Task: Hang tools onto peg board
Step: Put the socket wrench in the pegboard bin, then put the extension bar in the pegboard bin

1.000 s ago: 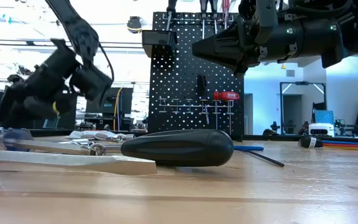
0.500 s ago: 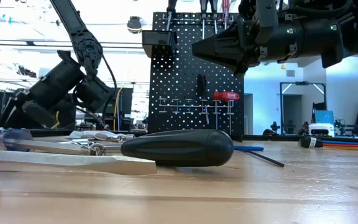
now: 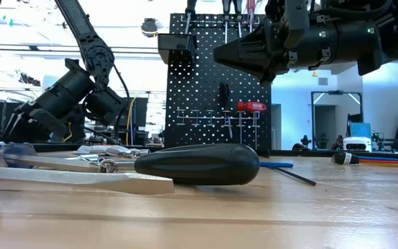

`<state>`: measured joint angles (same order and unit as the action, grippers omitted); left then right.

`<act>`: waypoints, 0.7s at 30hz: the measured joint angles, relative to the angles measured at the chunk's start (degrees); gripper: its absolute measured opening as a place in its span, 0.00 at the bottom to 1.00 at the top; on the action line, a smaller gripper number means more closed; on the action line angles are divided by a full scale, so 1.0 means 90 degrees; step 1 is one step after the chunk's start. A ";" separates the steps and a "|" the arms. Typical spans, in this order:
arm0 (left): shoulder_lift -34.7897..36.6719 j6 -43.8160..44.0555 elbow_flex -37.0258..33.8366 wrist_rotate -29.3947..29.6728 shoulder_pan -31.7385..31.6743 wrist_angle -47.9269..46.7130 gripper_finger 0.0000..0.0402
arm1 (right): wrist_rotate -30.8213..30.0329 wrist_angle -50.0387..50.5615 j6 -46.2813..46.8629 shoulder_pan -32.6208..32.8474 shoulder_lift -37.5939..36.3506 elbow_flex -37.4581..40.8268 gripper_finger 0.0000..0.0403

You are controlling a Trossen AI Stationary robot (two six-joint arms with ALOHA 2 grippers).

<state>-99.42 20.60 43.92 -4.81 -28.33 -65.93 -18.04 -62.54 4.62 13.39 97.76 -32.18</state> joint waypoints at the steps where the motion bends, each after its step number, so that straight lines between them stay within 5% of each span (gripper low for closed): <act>1: 0.0000 0.0000 0.0000 -0.0012 0.0012 0.0002 0.36 | 0.0000 0.0000 0.0000 0.0000 0.0000 0.0000 0.19; 12: 0.0000 -0.0041 0.0016 -0.0042 0.0253 0.0036 0.17 | 0.0000 0.0000 -0.0010 0.0000 0.0000 0.0000 0.19; 21: 0.0189 0.0458 0.0111 0.0217 0.1520 0.0124 0.09 | 0.0000 0.0002 -0.0010 0.0000 0.0000 0.0000 0.19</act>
<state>-97.72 24.72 44.92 -2.86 -14.66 -64.81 -18.04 -62.52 4.54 13.39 97.76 -32.18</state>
